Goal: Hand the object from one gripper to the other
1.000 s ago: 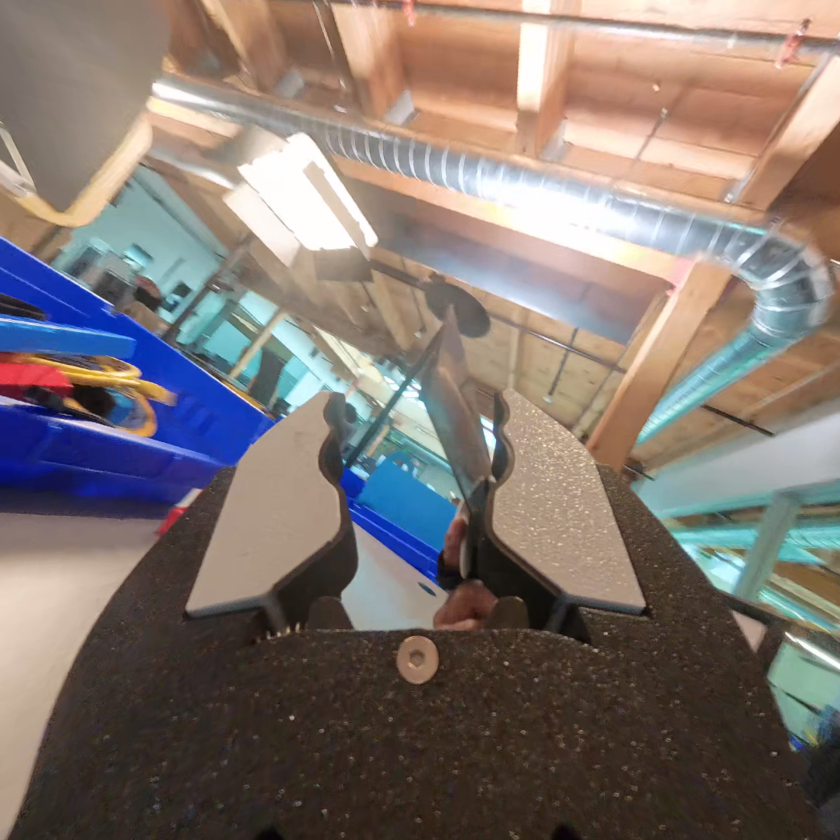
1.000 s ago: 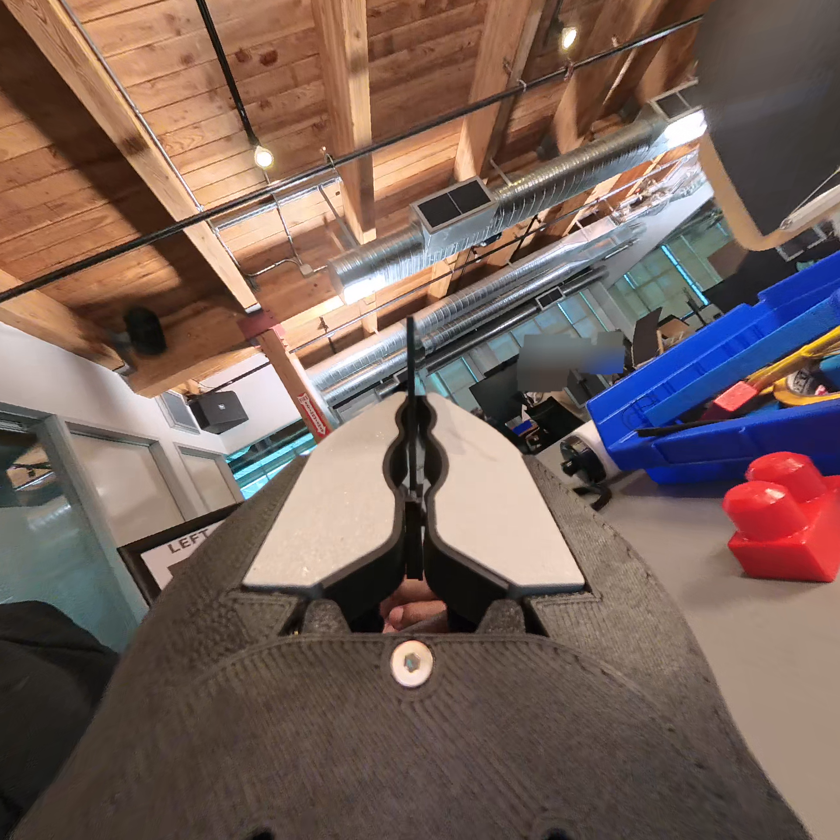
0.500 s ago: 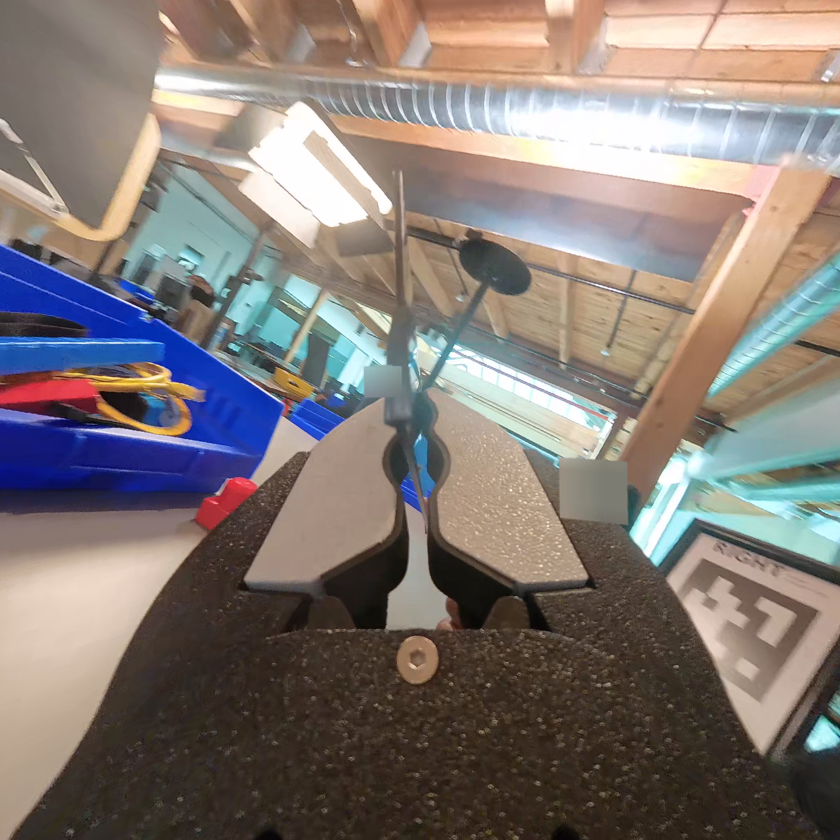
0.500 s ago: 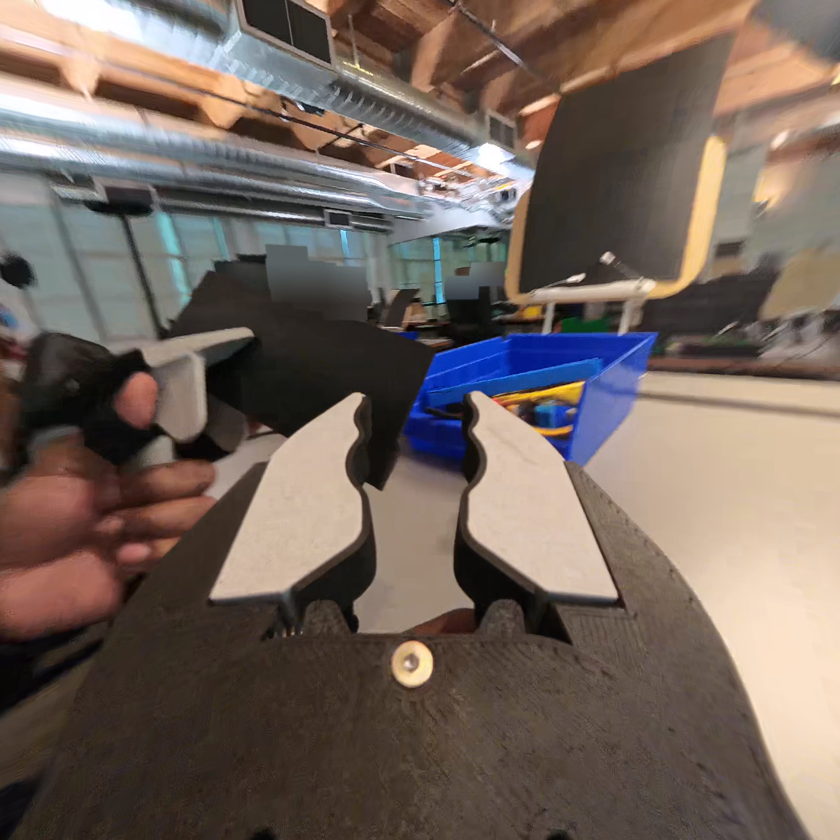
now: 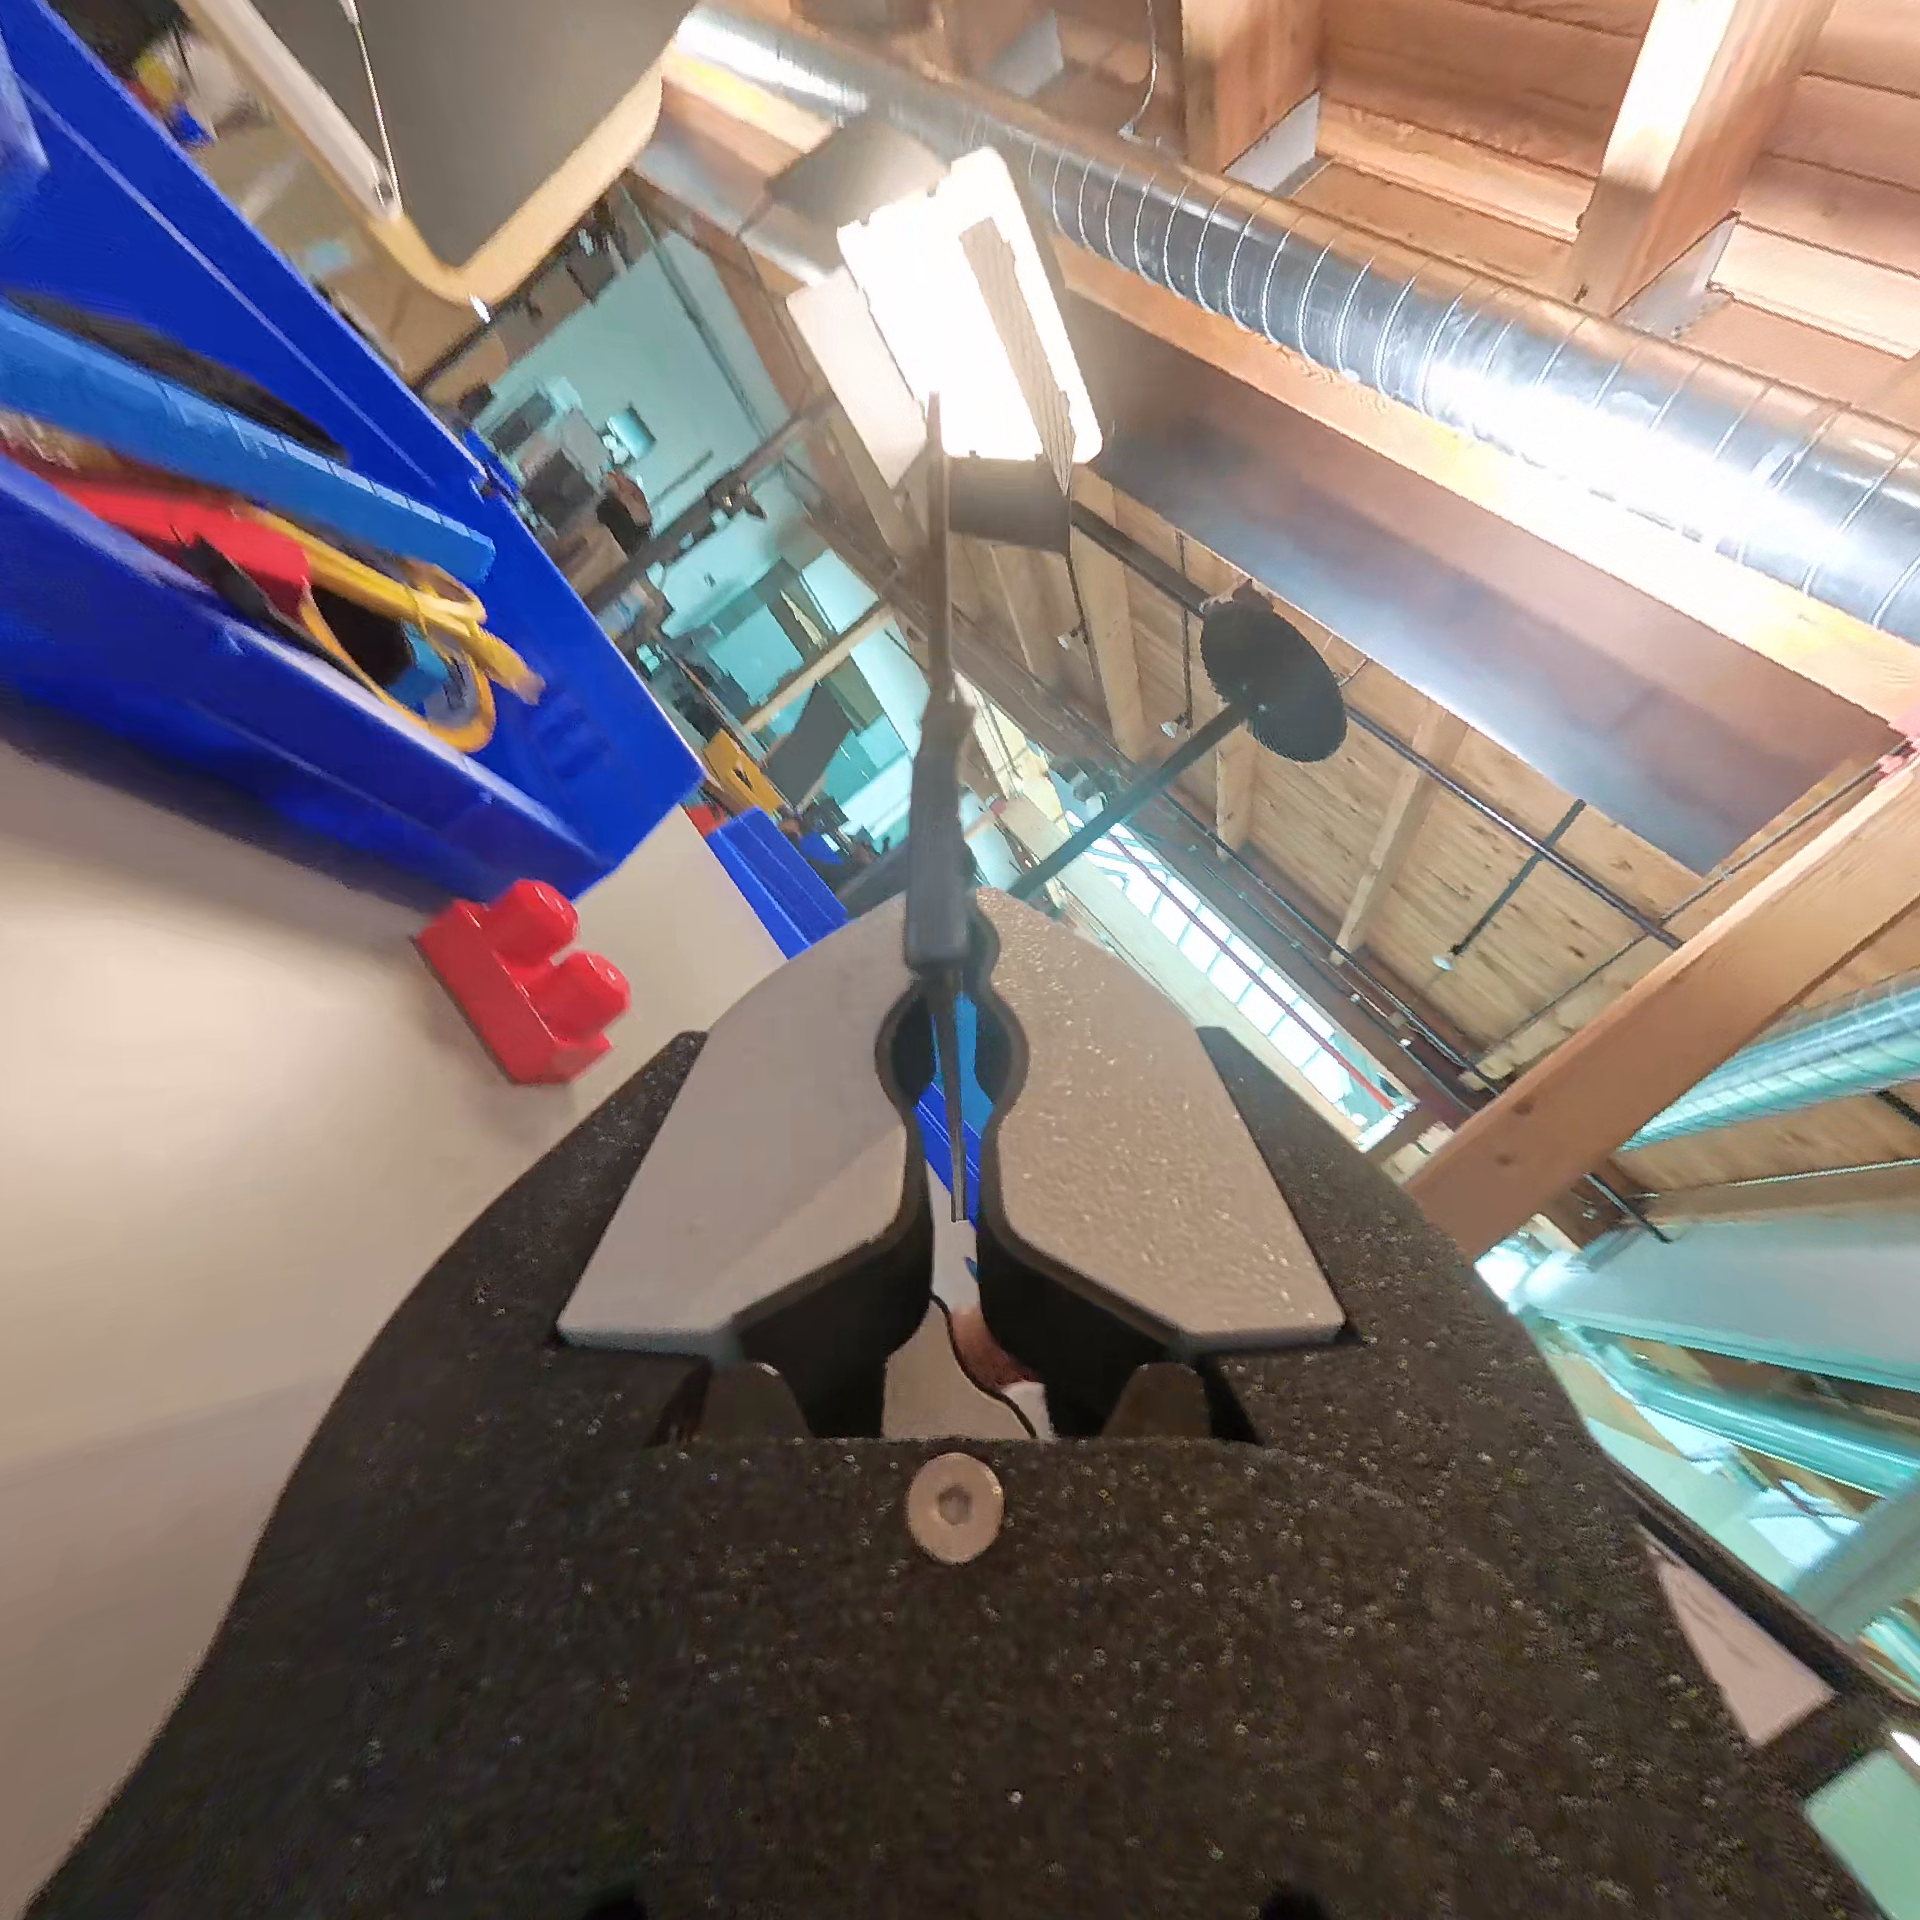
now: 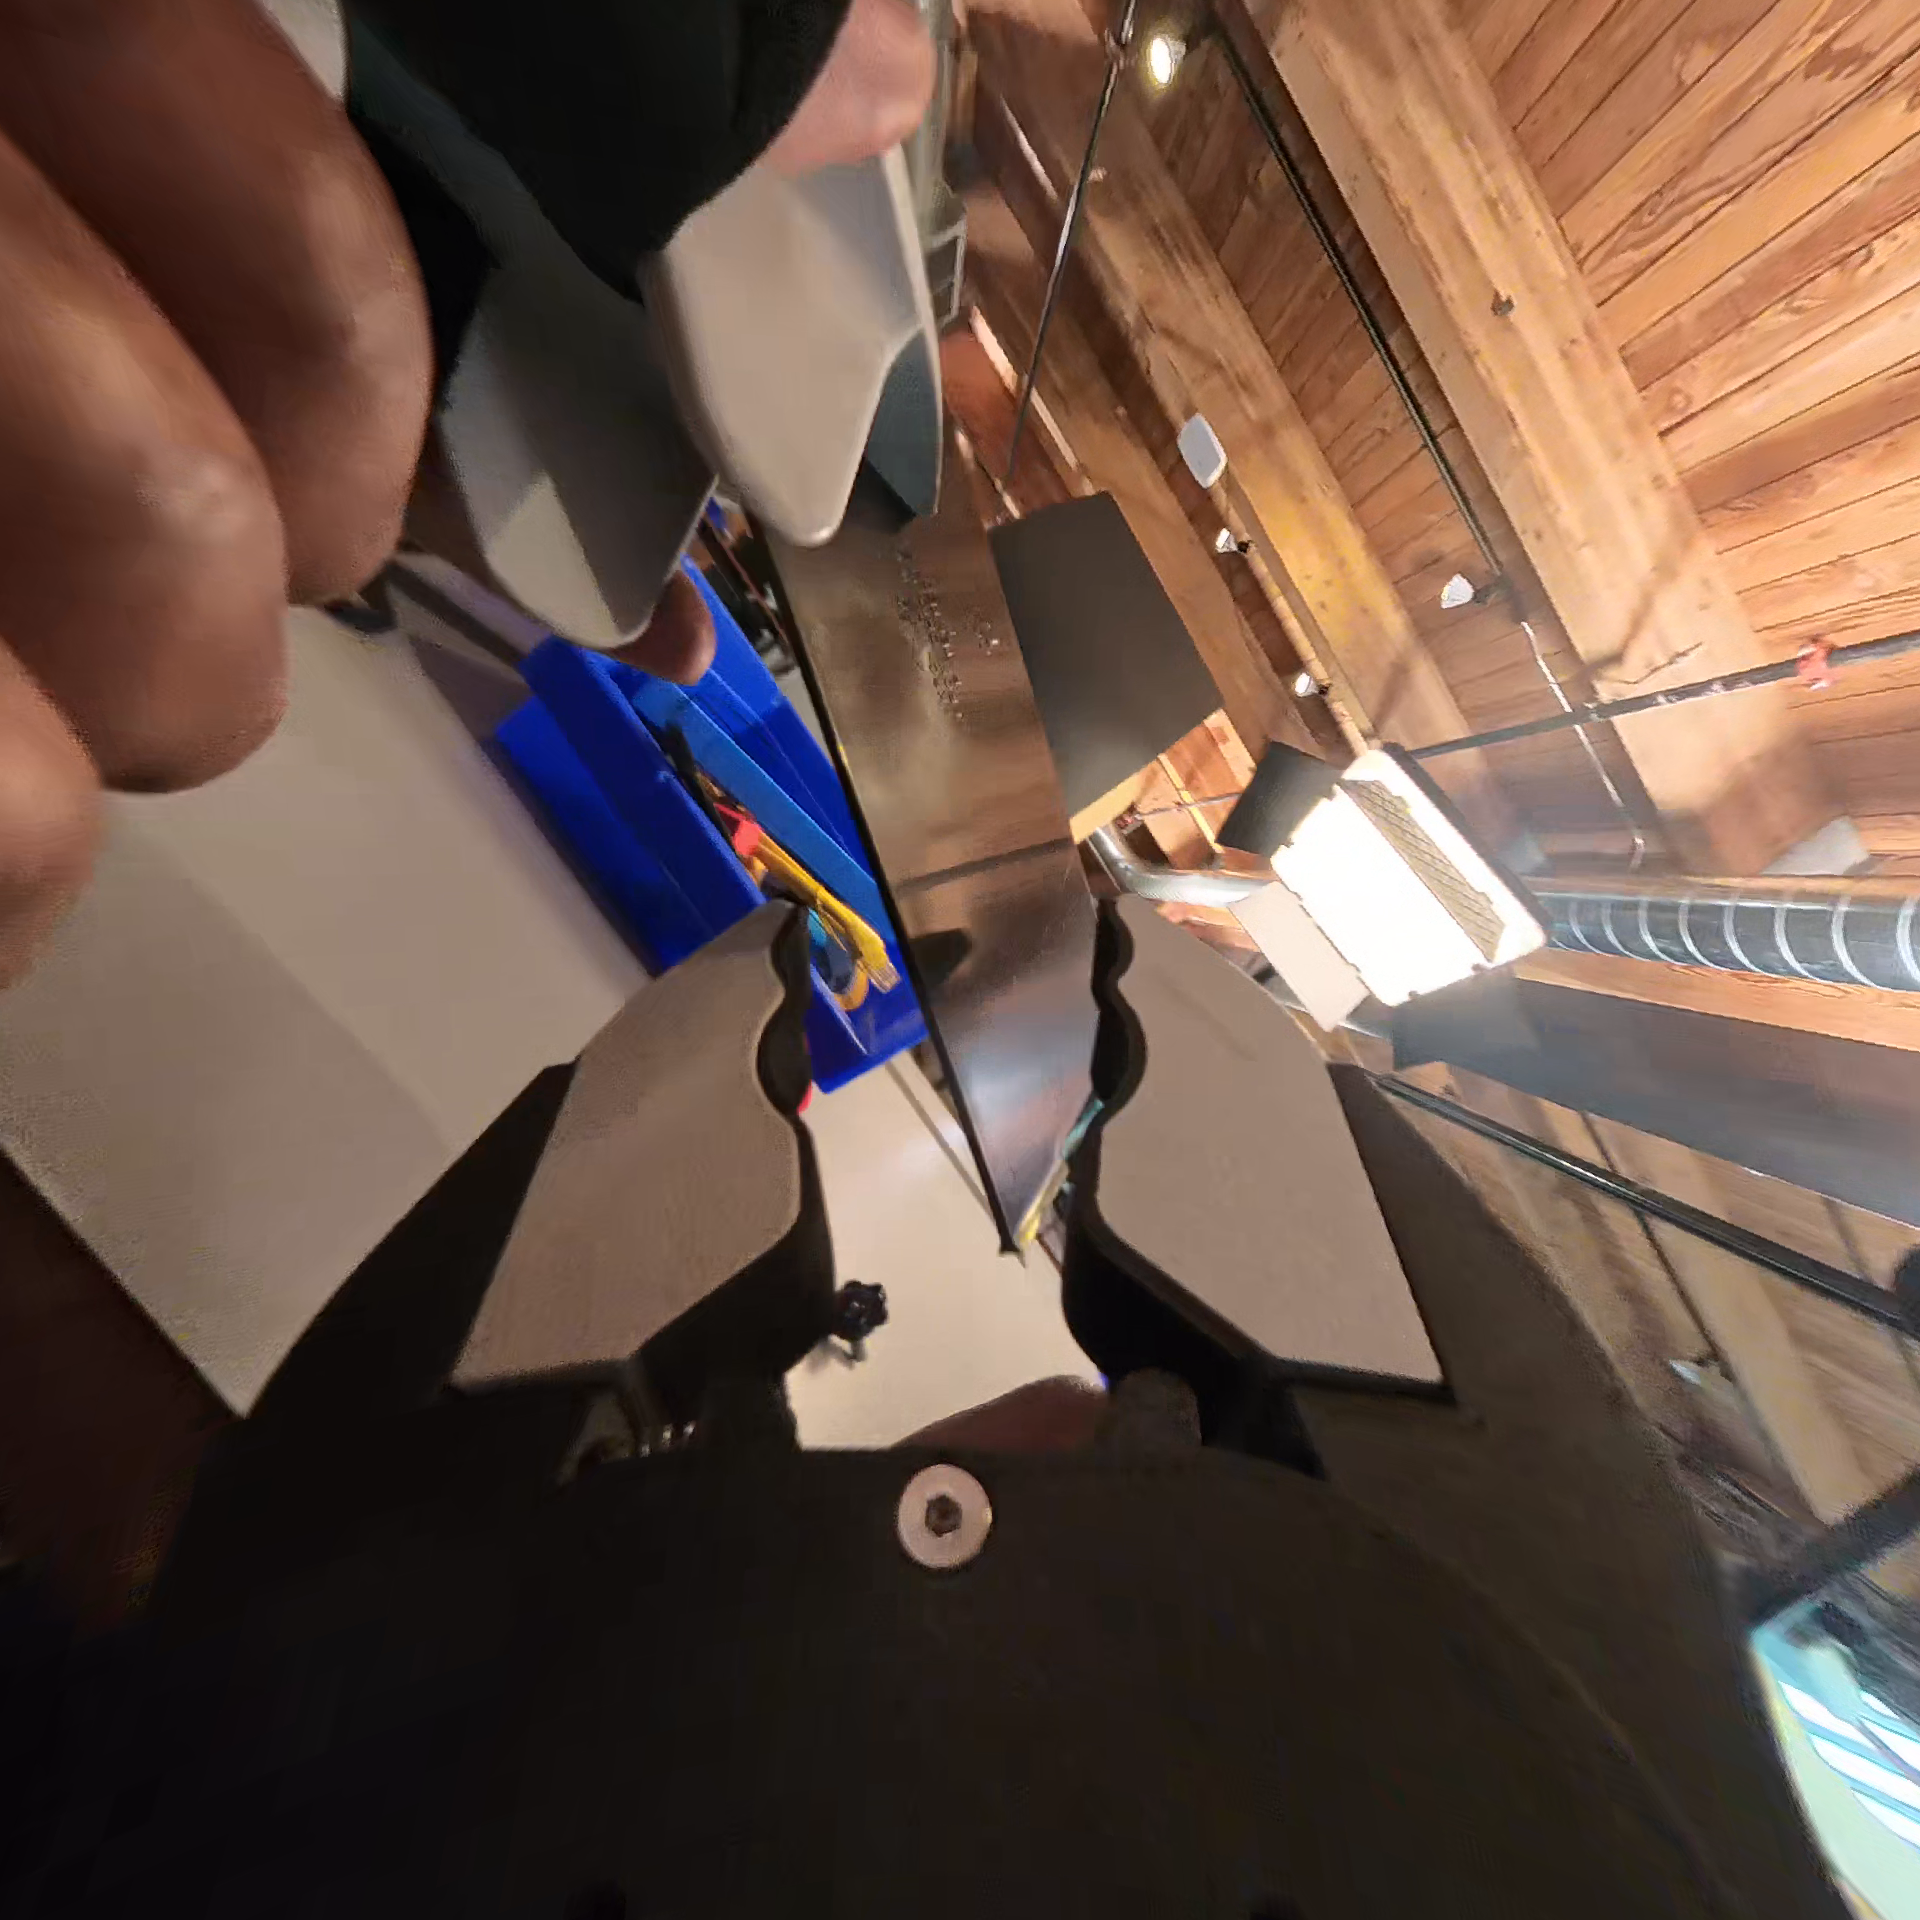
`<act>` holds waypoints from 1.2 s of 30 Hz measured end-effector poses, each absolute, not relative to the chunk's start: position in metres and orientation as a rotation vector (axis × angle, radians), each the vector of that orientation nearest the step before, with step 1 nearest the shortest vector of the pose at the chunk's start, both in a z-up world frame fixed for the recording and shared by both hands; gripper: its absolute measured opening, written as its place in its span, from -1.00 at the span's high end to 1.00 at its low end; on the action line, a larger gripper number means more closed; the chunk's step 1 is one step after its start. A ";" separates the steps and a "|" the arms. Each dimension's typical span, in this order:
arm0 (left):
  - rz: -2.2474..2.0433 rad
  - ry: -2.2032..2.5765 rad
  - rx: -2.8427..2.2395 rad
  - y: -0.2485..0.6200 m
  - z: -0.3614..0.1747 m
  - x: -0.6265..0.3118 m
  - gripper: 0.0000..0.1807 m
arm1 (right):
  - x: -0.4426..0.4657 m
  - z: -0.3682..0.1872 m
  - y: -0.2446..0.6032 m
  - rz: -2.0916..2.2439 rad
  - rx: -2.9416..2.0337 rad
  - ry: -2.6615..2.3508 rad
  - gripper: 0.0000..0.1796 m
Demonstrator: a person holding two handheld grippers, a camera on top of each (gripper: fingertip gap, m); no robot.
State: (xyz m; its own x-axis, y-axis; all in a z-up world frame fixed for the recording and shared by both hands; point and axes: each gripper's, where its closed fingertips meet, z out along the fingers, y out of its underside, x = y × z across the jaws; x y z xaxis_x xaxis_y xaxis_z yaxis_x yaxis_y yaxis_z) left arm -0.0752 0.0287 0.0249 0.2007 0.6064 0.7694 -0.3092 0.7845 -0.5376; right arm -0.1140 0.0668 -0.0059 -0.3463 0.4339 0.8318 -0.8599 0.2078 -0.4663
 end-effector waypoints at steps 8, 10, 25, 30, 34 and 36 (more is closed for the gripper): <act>0.578 -1.016 -0.627 0.070 0.043 -0.089 0.39 | -0.142 -0.005 0.075 1.603 0.242 -1.574 0.99; 0.674 -0.916 -0.753 0.077 0.051 -0.083 0.26 | -0.147 -0.005 0.075 1.763 0.139 -1.747 1.00; 0.861 -0.835 -1.142 0.081 0.023 -0.078 0.87 | -0.066 -0.011 0.082 2.544 0.370 -2.674 0.87; 1.479 -0.719 -1.294 0.062 0.036 -0.069 0.98 | -0.093 -0.013 0.074 2.414 0.182 -2.567 0.66; 2.204 -0.588 -1.432 0.037 0.046 -0.058 0.98 | -0.076 0.005 0.083 2.601 0.167 -2.661 0.55; 2.501 -0.549 -1.462 0.024 0.049 -0.052 0.98 | -0.065 0.013 0.088 2.663 0.171 -2.724 0.47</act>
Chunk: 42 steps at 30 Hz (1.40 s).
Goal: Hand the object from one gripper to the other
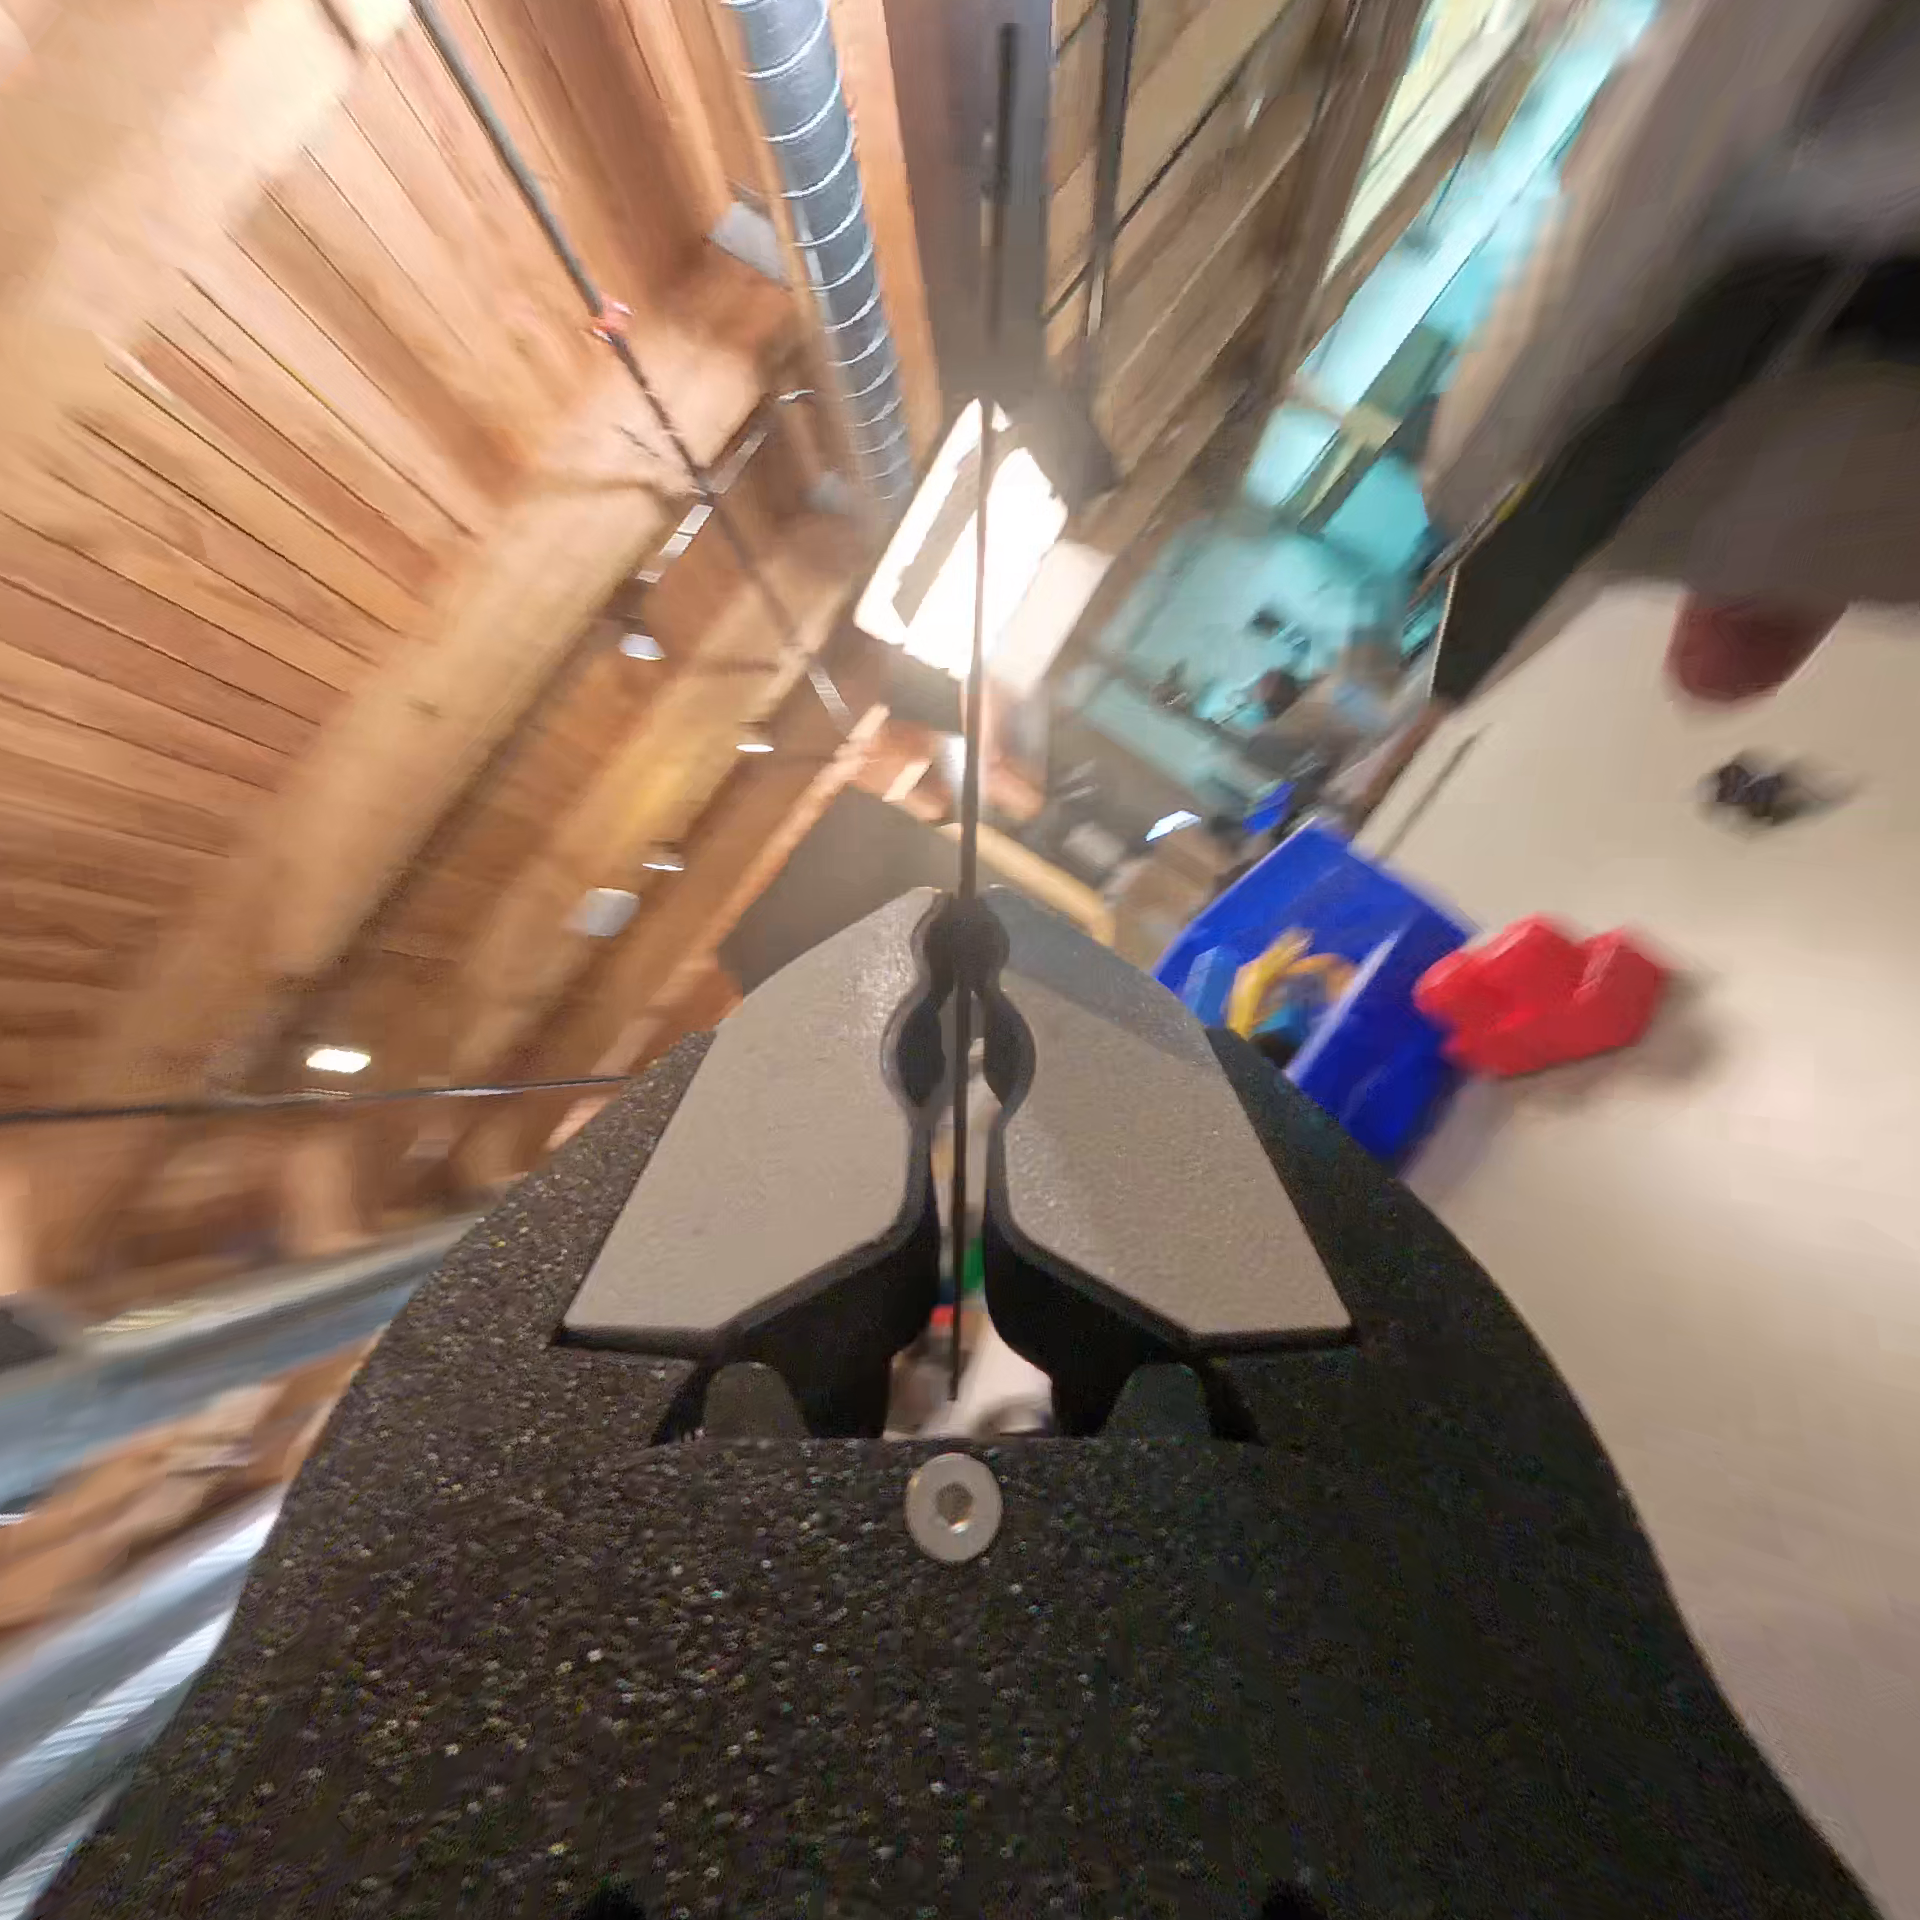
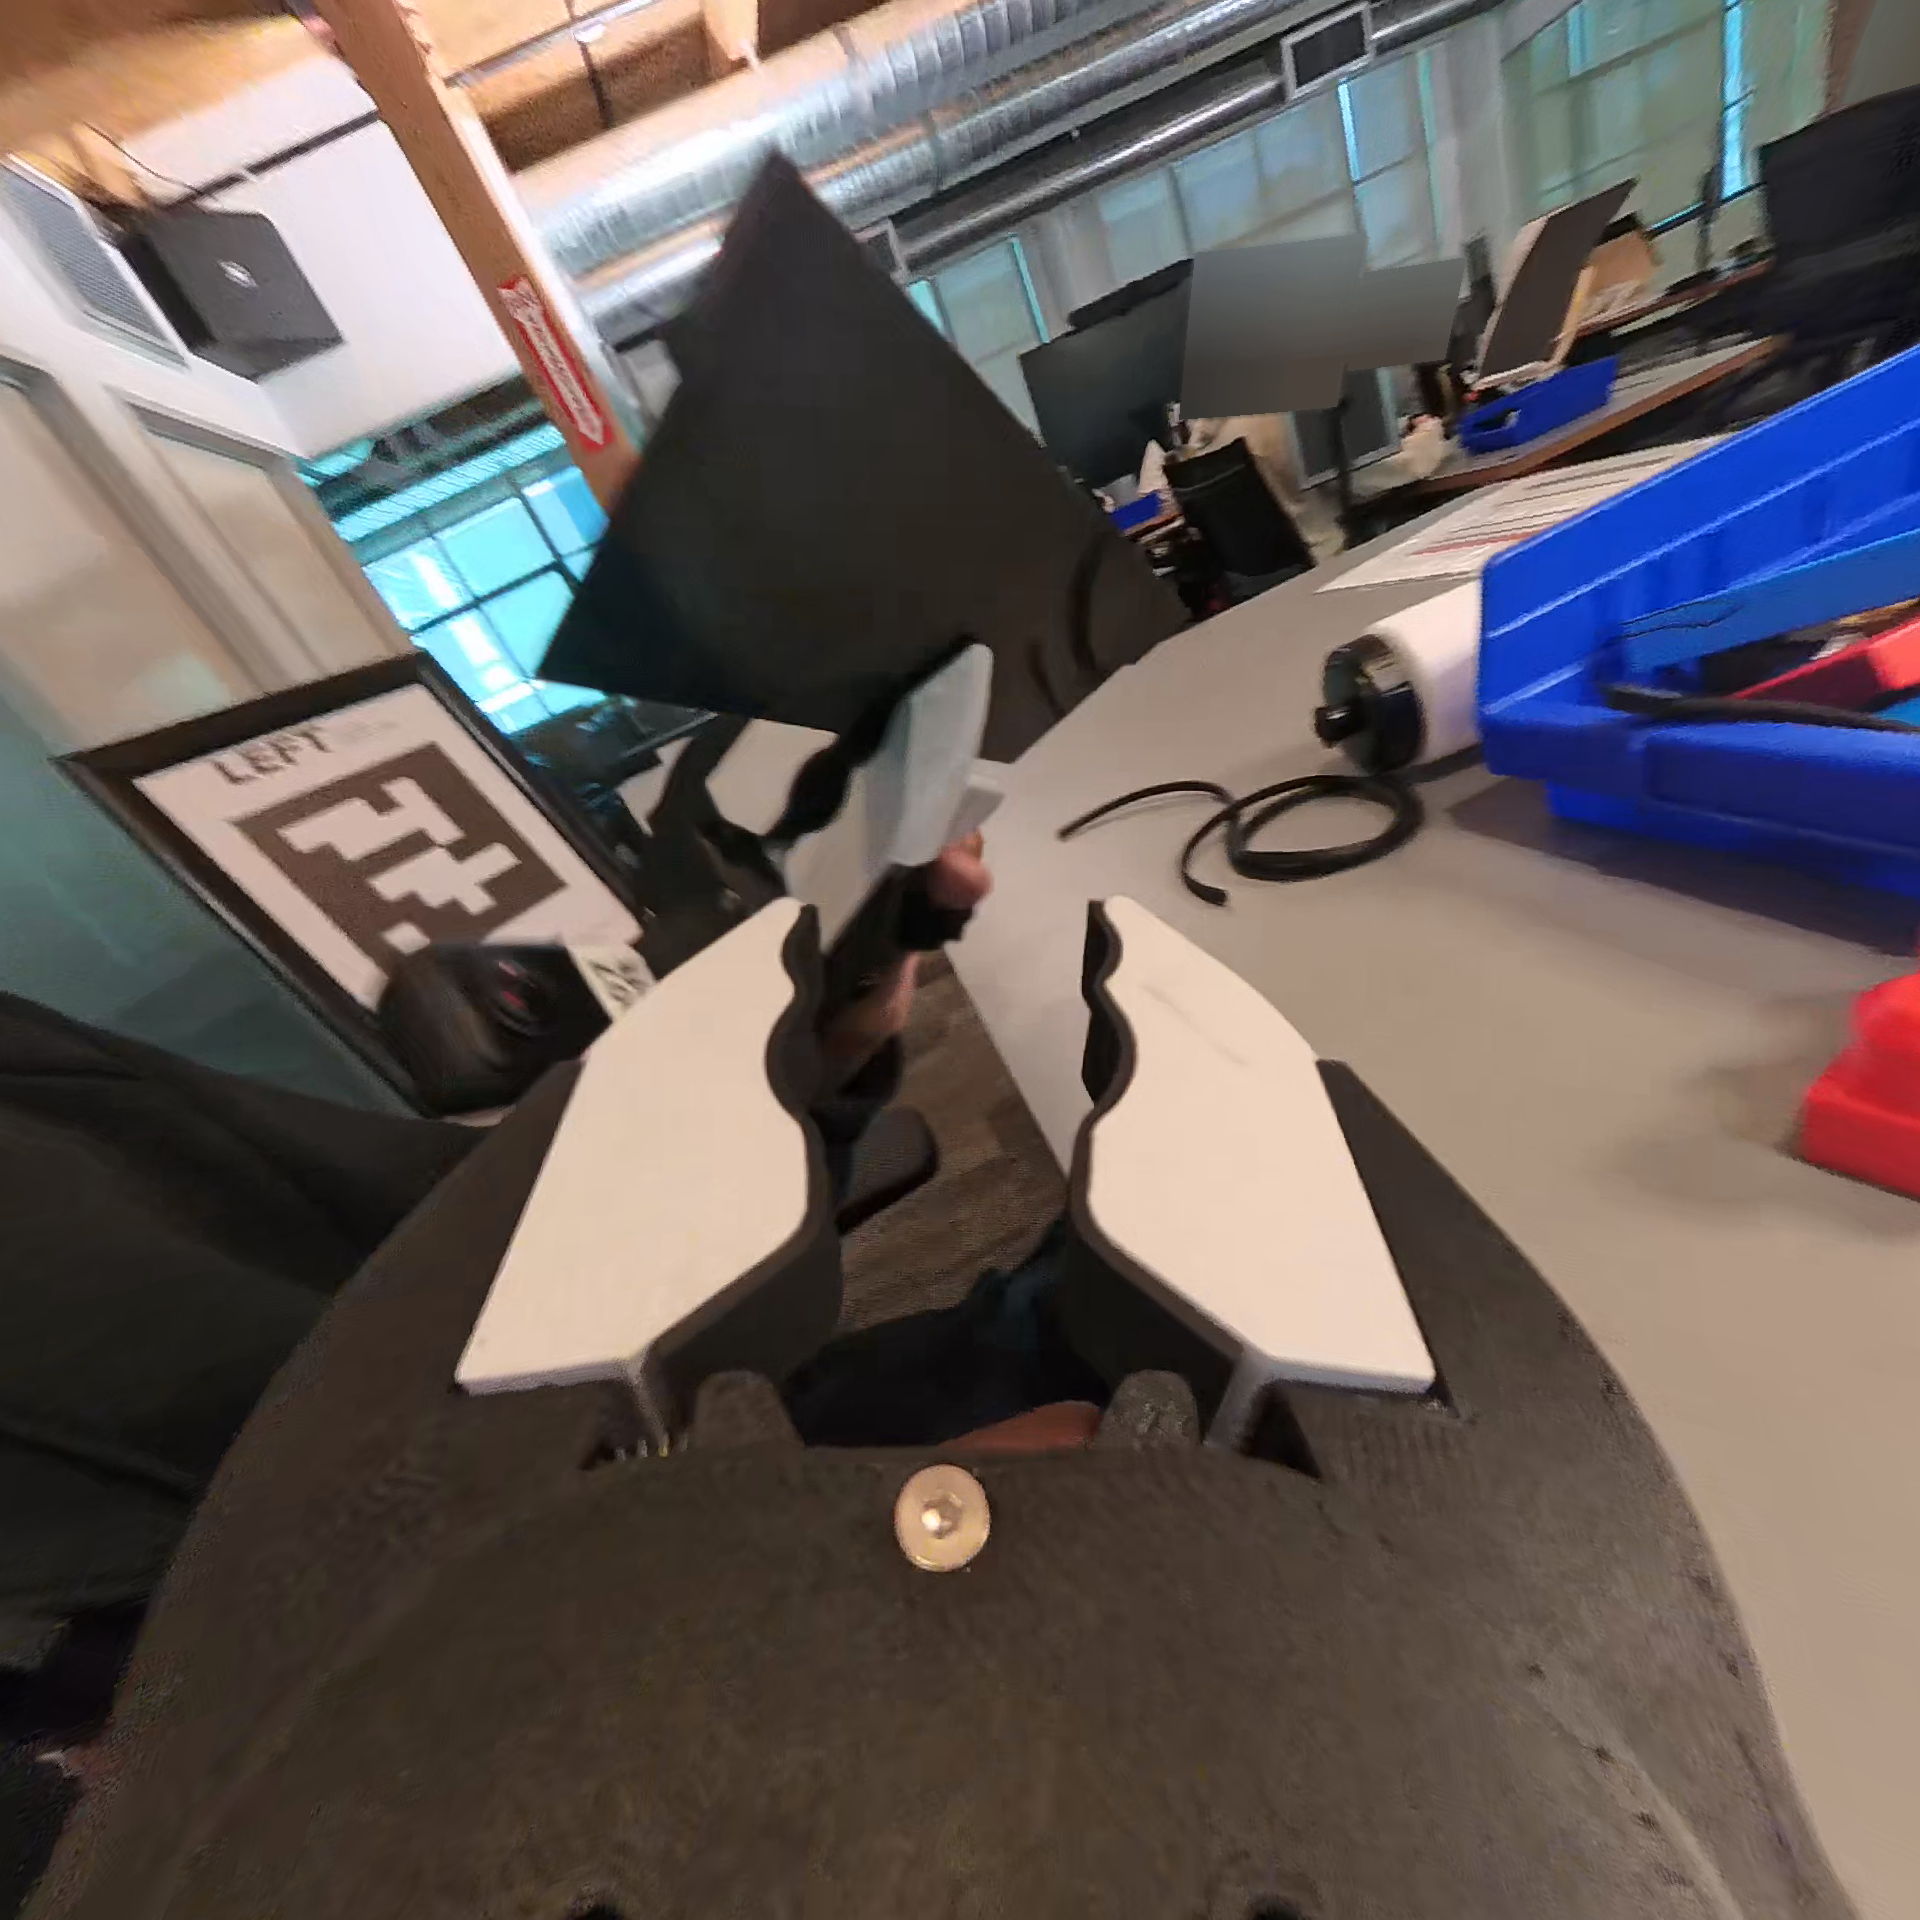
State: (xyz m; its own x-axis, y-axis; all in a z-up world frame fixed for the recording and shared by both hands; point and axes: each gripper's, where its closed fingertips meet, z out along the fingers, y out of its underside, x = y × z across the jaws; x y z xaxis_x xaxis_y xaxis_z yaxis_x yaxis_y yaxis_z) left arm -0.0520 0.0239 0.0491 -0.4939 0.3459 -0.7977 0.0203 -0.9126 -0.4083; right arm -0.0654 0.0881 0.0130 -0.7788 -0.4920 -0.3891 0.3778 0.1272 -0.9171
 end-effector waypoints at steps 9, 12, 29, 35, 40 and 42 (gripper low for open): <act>2.859 -0.200 -1.629 0.024 0.024 -0.056 0.98 | -0.066 0.033 0.092 -1.585 0.140 1.581 0.35; 2.835 -0.136 -1.647 0.034 0.019 -0.060 0.98 | -0.074 0.022 0.086 -1.562 0.217 1.607 0.50; 1.685 -0.632 -1.424 0.005 0.018 -0.040 0.31 | -0.126 0.034 0.097 -1.870 0.166 1.561 1.00; 0.985 -0.823 -1.150 0.008 0.023 -0.039 0.23 | -0.110 0.035 0.102 -1.796 0.021 1.531 1.00; 0.601 -0.805 -1.134 0.037 0.012 -0.040 0.30 | -0.088 0.027 0.103 -1.708 -0.113 1.553 1.00; 0.531 -0.798 -1.183 0.049 0.007 -0.040 0.54 | -0.086 0.022 0.101 -1.708 -0.129 1.593 0.99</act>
